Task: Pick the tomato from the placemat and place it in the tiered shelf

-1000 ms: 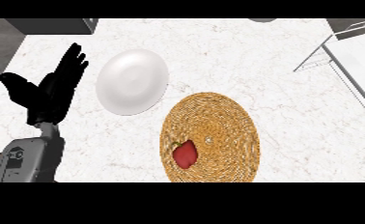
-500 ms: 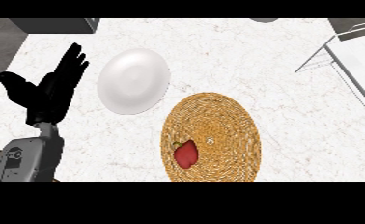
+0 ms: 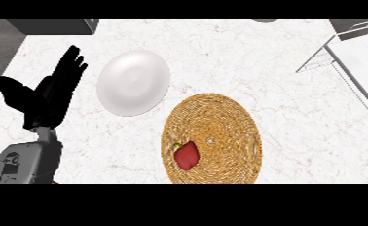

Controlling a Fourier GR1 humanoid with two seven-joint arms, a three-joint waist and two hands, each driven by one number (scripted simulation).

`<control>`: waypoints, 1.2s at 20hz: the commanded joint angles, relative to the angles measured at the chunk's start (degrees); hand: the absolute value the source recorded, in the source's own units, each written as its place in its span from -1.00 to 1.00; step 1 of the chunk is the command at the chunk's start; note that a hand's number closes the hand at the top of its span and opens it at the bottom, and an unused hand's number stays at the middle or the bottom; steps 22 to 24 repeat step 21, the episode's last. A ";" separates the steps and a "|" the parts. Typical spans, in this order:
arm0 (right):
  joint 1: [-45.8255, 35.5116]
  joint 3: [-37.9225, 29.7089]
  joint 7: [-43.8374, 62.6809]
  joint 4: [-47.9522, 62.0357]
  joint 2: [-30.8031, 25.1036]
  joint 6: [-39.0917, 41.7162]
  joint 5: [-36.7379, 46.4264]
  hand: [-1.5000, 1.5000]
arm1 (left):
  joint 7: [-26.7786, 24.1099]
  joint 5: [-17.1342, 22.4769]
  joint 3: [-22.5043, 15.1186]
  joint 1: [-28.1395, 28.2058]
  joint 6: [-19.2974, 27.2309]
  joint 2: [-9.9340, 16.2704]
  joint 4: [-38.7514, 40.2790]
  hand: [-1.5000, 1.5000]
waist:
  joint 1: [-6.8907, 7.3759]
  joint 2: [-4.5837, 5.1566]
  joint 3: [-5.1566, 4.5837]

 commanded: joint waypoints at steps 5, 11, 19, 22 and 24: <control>10.42 -10.14 -5.77 15.88 -12.04 13.74 -7.85 -1.00 | 1.11 0.29 0.06 1.32 -0.76 0.41 -1.59 0.00 | -0.69 -0.06 0.07; 17.45 -16.91 -13.24 29.88 -20.62 24.58 -12.38 -1.00 | 0.53 1.50 2.40 0.18 -2.14 2.55 0.05 0.00 | -1.22 -0.18 0.12; 27.92 -15.95 -29.84 30.02 -21.78 30.64 -11.76 -1.00 | 1.69 1.92 2.74 0.02 -1.84 2.48 -0.63 0.00 | -1.25 -0.30 0.18; 30.44 -14.85 -34.69 29.60 -19.74 29.85 -11.03 -1.00 | -0.29 0.48 1.05 0.46 -0.79 0.26 0.56 0.00 | -1.76 -0.30 0.26; 30.44 -14.85 -34.69 29.60 -19.74 29.85 -11.03 -1.00 | -0.29 0.48 1.05 0.46 -0.79 0.26 0.56 0.00 | -1.76 -0.30 0.26</control>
